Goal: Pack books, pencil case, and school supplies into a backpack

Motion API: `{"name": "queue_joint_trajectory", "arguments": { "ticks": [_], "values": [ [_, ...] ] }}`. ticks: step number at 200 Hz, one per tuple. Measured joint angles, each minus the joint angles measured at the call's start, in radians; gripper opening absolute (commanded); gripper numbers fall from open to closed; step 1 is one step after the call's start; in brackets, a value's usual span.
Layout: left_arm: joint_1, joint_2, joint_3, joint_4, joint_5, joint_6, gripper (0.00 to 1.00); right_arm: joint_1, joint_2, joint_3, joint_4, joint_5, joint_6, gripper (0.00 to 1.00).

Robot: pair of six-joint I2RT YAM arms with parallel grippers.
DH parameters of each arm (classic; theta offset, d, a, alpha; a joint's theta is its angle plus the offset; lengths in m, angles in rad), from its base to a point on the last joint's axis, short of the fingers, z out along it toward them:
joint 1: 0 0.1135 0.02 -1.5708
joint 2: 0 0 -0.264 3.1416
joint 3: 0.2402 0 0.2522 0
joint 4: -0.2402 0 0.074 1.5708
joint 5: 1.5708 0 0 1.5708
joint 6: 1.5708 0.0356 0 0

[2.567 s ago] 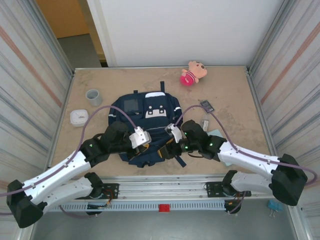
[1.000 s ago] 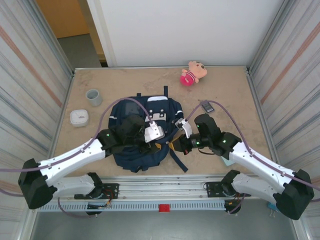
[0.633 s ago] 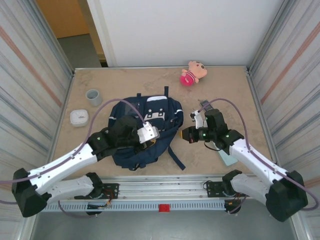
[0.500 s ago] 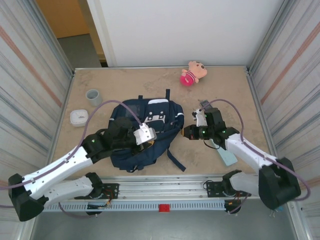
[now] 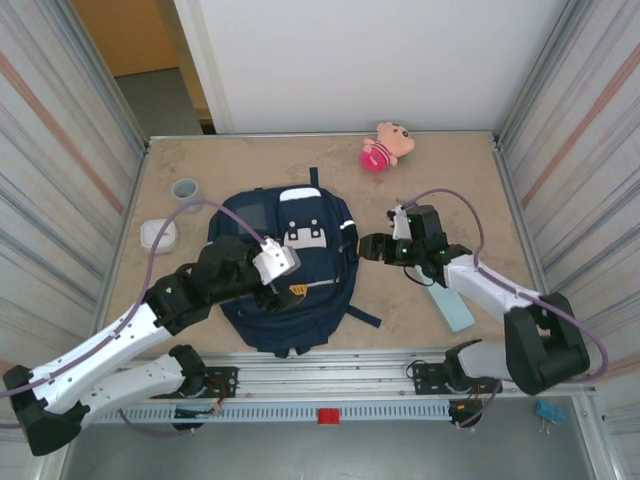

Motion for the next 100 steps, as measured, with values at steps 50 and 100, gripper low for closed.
{"name": "queue_joint_trajectory", "arguments": {
  "ticks": [50,100],
  "values": [
    [0.077,0.023,-0.007,-0.013,-0.115,-0.127,0.89,0.034,-0.177,0.016,-0.121,0.034,-0.015,0.73],
    [0.081,0.125,-0.085,-0.03,-0.13,-0.03,0.89,0.171,-0.169,0.017,-0.129,0.053,0.007,0.73]
  ]
}}
